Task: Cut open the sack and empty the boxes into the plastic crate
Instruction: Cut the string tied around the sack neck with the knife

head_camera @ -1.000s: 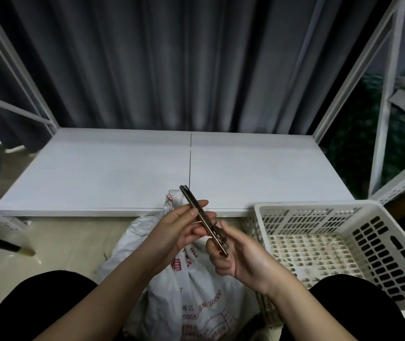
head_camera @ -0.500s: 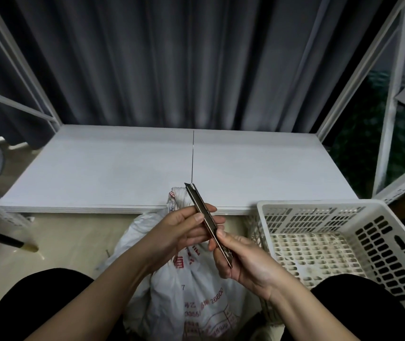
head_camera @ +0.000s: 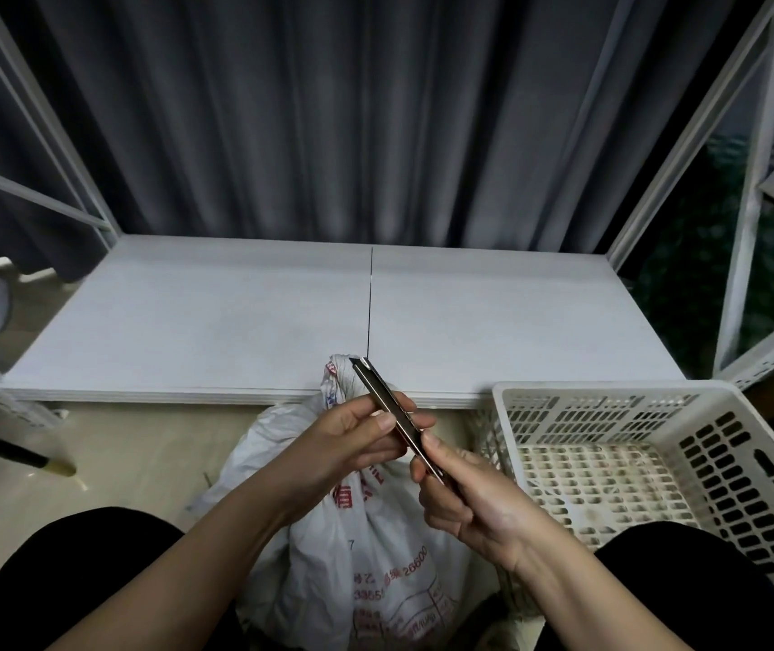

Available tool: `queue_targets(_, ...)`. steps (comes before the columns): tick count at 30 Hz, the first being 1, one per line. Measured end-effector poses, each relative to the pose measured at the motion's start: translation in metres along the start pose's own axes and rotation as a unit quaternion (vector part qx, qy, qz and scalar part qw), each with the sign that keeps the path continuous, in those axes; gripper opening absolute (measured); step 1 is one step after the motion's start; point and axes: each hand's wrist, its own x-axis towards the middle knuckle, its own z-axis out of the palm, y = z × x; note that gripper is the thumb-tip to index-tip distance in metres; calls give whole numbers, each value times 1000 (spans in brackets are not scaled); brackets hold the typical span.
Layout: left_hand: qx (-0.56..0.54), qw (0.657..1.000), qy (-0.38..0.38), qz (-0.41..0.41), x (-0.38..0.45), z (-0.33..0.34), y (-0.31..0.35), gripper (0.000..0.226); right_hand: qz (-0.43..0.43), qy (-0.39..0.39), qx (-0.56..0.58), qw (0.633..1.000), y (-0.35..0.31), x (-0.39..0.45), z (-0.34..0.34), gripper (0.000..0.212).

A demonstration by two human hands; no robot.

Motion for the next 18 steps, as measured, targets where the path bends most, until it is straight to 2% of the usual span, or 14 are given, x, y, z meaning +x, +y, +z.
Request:
queue_targets(6,28,1000,9,-4,1,0,-2,27,30,-8,-3,1000,0,2,-4,40)
queue_targets(11,-34,998,49,-5,5,0,-7,27,34,-62,36,997,-6,5,-3,46)
queue_targets(15,-83,996,26,-15,4,1,-4,34,-16,-69,27,997,-8,4,-5,38)
queue_targets(18,-67,998,14,-15,2,3,-2,32,-38,-47,-21,998,-6,2,-1,29)
